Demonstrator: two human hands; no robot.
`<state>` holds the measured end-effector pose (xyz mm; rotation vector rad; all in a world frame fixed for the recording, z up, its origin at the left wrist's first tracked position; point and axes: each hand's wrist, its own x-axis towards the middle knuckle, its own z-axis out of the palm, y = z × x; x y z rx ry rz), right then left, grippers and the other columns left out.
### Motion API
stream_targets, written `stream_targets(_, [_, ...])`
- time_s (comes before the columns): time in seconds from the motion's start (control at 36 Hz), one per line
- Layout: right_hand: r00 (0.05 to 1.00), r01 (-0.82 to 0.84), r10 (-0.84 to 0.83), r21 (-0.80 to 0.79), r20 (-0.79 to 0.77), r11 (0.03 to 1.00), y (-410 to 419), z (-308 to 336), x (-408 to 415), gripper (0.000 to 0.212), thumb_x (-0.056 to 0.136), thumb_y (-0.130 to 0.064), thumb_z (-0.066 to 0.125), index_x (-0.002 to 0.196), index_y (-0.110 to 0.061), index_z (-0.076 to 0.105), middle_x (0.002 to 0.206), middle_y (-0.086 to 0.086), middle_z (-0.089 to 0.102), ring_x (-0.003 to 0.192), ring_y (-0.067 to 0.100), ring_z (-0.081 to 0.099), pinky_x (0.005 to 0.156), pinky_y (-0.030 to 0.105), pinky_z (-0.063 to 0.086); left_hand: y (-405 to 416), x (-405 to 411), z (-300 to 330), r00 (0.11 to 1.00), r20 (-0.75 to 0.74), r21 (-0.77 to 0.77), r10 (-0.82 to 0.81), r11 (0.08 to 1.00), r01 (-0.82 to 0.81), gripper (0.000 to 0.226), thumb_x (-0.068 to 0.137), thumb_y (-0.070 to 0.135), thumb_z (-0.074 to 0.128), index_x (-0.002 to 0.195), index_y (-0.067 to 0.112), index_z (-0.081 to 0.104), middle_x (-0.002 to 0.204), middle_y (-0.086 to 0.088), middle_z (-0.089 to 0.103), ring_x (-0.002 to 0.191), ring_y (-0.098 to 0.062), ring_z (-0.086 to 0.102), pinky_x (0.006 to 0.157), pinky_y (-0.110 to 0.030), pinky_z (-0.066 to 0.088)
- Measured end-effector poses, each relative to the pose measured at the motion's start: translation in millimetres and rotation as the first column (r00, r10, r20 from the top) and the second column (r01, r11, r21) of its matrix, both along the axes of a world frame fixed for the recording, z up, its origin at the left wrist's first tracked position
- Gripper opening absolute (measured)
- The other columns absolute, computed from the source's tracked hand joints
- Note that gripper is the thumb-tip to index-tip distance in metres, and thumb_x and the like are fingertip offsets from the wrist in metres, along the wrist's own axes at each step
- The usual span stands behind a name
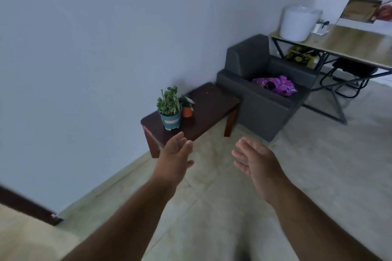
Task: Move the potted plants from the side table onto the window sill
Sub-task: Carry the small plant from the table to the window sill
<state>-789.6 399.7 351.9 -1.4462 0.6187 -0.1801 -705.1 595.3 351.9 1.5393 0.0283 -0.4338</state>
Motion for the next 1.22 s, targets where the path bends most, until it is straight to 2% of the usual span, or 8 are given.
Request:
stream_targets(0.19, [0.997,-0.074,0.074,0.036,-0.002,0.997,-87.4,-14.7,80.9,0.056,0.101,-0.034,0.058,0.15,-0.011,0.044,0.137,0.005,0.062,0.121,0.015,0.064,0.105,0.039,0.053,-85.8,77.6,-14.8,0.998,-0.001,0.057,0.067,0.996,-0.067,0.053,0.1,0.031,0.056,0.149,0.023,0.04,0.145,-0.007,0.053,0.122,-0.019,0.059,0.093,-0.036,0.056])
stream_targets(0.28, [0.995,-0.103,0.104,0.026,-0.011,0.994,-134.4,-17.6,115.4,0.056,0.101,-0.035,0.059,0.149,-0.011,0.044,0.137,0.004,0.062,0.121,0.014,0.064,0.106,0.04,0.052,-128.5,110.0,-17.4,0.996,0.003,0.086,0.09,0.992,-0.09,0.052,0.1,0.031,0.056,0.149,0.022,0.04,0.147,-0.004,0.051,0.122,-0.019,0.059,0.098,-0.041,0.054])
stream_targets(0.53, [0.982,-0.174,0.175,0.025,-0.072,0.984,-224.6,-19.4,220.6,0.053,0.101,-0.033,0.058,0.147,-0.01,0.047,0.134,0.005,0.063,0.119,0.015,0.065,0.105,0.042,0.053,-211.8,186.0,-25.7,0.983,-0.023,0.085,0.18,0.98,-0.178,0.054,0.101,0.026,0.056,0.151,0.02,0.038,0.148,-0.004,0.049,0.126,-0.019,0.056,0.1,-0.043,0.052])
stream_targets(0.67, [0.969,-0.223,0.228,0.059,-0.097,0.973,-241.3,-33.9,284.9,0.053,0.102,-0.032,0.056,0.149,-0.01,0.045,0.137,0.005,0.061,0.121,0.014,0.063,0.107,0.042,0.051,-225.3,239.9,-48.2,0.966,-0.06,0.099,0.251,0.965,-0.244,0.053,0.1,0.026,0.056,0.15,0.02,0.04,0.148,-0.004,0.049,0.128,-0.02,0.054,0.095,-0.038,0.053])
stream_targets(0.81, [0.943,-0.29,0.295,0.051,-0.156,0.956,-249.1,-52.8,358.3,0.053,0.103,-0.032,0.054,0.15,-0.011,0.043,0.139,0.003,0.059,0.123,0.014,0.062,0.107,0.038,0.051,-233.1,301.3,-81.4,0.943,-0.133,0.084,0.306,0.951,-0.297,0.052,0.101,0.027,0.056,0.15,0.022,0.039,0.147,-0.003,0.049,0.125,-0.019,0.056,0.098,-0.042,0.053])
stream_targets(1.0, [0.887,-0.383,0.372,0.013,-0.274,0.924,-251.0,-88.7,466.3,0.051,0.102,-0.031,0.057,0.147,-0.01,0.046,0.124,0.0,0.063,0.117,0.013,0.064,0.102,0.037,0.054,-246.4,387.2,-136.8,0.894,-0.259,0.081,0.365,0.931,-0.356,0.054,0.101,0.028,0.055,0.152,0.022,0.037,0.148,-0.003,0.049,0.122,-0.017,0.057,0.096,-0.041,0.054])
stream_targets(1.14, [0.838,-0.45,0.434,0.031,-0.332,0.893,-258.4,-114.9,524.0,0.053,0.102,-0.034,0.056,0.149,-0.01,0.045,0.123,-0.002,0.063,0.116,0.011,0.064,0.096,0.031,0.055,-257.9,428.8,-163.6,0.855,-0.337,0.135,0.394,0.919,-0.37,0.052,0.101,0.027,0.055,0.15,0.023,0.038,0.144,-0.003,0.052,0.124,-0.019,0.055,0.086,-0.033,0.053])
stream_targets(1.22, [0.805,-0.493,0.472,0.038,-0.36,0.869,-262.3,-131.2,557.8,0.052,0.102,-0.034,0.056,0.148,-0.012,0.046,0.121,-0.005,0.063,0.116,0.01,0.064,0.096,0.03,0.054,-262.5,451.4,-178.7,0.83,-0.371,0.161,0.417,0.909,-0.385,0.052,0.101,0.028,0.055,0.15,0.023,0.038,0.146,-0.002,0.05,0.125,-0.02,0.054,0.09,-0.035,0.053])
